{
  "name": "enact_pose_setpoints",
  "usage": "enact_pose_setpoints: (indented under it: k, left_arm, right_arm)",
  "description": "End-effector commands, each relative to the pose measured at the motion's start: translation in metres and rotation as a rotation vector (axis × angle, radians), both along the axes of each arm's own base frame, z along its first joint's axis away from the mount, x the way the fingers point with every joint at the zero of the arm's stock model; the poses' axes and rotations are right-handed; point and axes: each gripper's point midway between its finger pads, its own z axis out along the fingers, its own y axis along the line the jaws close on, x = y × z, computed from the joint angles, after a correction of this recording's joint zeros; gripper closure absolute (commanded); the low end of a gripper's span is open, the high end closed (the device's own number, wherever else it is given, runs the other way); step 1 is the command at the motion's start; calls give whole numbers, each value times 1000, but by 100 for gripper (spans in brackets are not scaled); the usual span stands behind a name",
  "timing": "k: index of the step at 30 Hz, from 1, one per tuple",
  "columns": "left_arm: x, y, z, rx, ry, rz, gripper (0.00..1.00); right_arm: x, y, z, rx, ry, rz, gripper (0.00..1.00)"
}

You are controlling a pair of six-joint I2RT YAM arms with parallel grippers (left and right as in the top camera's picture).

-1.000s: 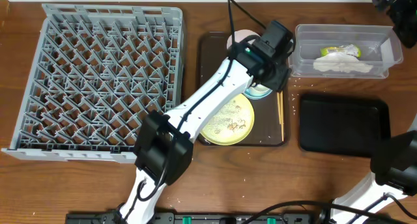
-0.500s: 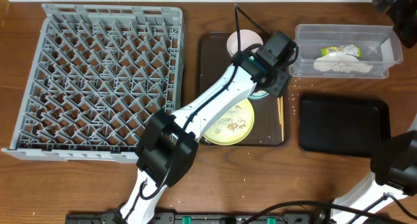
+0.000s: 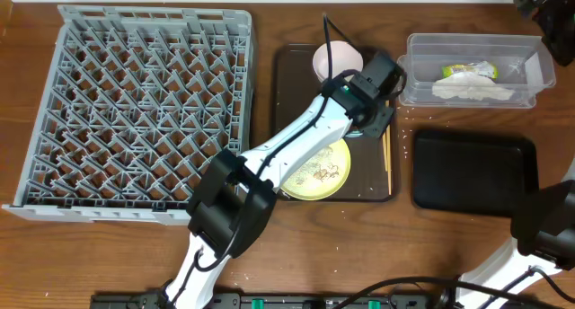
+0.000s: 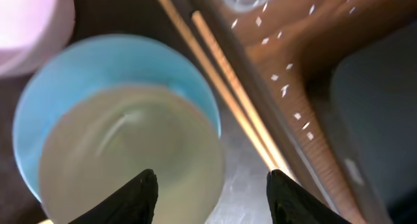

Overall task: Sort waste into correct bins and load items into the dishwasher
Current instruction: 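Lower the left gripper into the cream cup and grasp its rim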

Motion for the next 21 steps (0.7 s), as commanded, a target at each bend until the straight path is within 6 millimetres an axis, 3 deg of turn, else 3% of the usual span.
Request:
enact_pose_setpoints:
  k: [1,21]
  left_arm:
    - [-1,5,-6,24,-3,-1,44]
    - [10,20,-25,94,-71,37,46]
  right_arm:
    - [-4,-4,8,-5,-12,-16,1]
    - [-4,-4,8,-5,-12,-16,1]
